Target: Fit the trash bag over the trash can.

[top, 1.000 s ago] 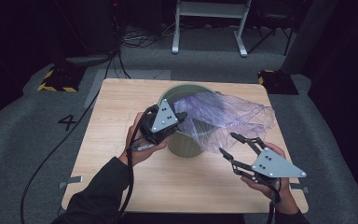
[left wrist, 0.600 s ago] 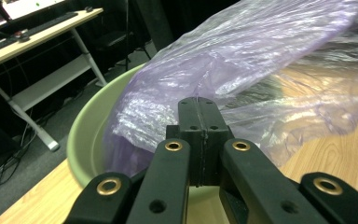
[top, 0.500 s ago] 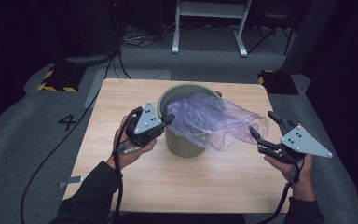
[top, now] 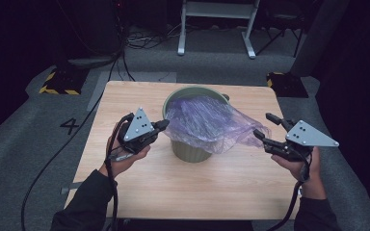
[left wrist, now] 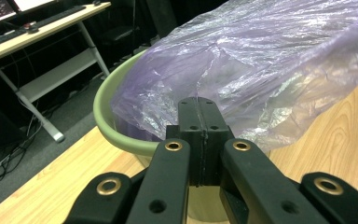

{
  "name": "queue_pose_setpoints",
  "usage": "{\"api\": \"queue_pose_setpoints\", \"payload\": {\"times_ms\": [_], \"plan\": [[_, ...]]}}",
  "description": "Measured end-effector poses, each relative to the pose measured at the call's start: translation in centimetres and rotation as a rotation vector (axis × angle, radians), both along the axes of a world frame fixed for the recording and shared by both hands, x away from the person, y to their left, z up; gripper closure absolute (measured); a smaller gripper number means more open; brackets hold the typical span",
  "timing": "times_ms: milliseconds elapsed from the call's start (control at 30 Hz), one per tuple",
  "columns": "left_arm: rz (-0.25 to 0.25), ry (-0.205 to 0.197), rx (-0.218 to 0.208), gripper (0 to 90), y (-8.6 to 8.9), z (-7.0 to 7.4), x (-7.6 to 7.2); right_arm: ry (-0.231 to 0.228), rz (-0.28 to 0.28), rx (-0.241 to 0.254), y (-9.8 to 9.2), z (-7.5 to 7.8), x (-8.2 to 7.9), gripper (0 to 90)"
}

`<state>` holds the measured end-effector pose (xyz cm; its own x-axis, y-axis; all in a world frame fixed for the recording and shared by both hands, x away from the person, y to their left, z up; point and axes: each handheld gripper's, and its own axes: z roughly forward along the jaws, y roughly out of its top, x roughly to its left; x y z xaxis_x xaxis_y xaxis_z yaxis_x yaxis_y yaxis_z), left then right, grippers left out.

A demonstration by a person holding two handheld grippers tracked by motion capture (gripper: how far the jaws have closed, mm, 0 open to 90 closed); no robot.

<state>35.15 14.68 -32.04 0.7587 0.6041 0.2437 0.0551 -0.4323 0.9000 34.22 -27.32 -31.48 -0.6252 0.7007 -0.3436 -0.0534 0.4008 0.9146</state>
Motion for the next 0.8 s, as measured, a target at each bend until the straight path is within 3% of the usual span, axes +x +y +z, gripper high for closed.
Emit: {"api": "queue_pose_setpoints", "payload": {"times_ms": [67,267,467,800], "plan": [[0.0,-0.001,0.002,89.7,0.0,0.0,-0.1,0.008,0.021,-0.007,0.3,0.2,-0.3,35.5],[-0.003,-0.007,-0.005,89.7,0.1,0.0,0.0,0.009,0.082,-0.127,2.3,0.4,-1.4,30.6],[0.001,-0.004,-0.007,89.1,0.3,0.0,0.1,0.033,0.174,-0.126,3.2,0.5,-2.3,30.0],[0.01,0.001,-0.023,87.9,1.0,-0.5,0.3,0.019,0.21,-0.101,3.0,1.3,-2.7,34.8]]}}
